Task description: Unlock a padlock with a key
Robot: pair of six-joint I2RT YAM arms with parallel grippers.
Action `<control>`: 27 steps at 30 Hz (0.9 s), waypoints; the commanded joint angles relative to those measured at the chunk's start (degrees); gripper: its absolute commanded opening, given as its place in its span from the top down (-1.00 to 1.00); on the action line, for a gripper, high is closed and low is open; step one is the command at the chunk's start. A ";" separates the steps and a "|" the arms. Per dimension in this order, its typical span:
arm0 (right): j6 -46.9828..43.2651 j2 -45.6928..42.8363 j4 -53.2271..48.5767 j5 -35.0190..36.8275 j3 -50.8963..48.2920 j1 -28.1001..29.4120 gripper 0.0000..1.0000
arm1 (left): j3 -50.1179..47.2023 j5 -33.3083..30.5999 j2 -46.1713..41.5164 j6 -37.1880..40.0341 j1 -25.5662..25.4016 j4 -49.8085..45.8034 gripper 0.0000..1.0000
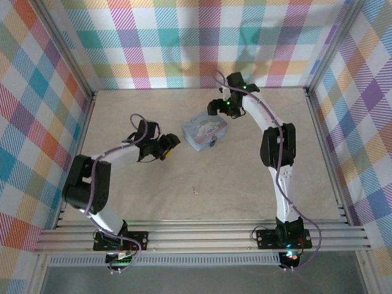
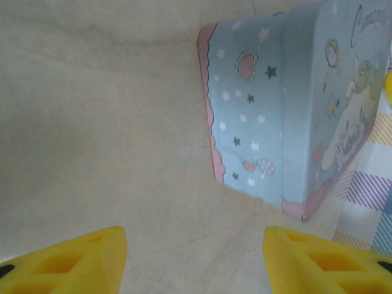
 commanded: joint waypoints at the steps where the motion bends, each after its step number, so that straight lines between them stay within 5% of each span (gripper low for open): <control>1: 0.48 -2.65 1.41 -12.74 -3.24 1.52 -0.74 | 3.18 1.80 4.26 -0.84 -0.67 1.17 -0.18; 14: 15.99 -14.13 25.91 -23.89 -32.35 2.19 -0.34 | 12.38 3.21 11.99 2.42 -0.18 -1.86 -0.14; 27: 23.30 -12.24 30.14 -21.68 -32.10 8.96 -0.32 | 15.84 2.38 11.55 8.19 6.16 -9.06 -0.13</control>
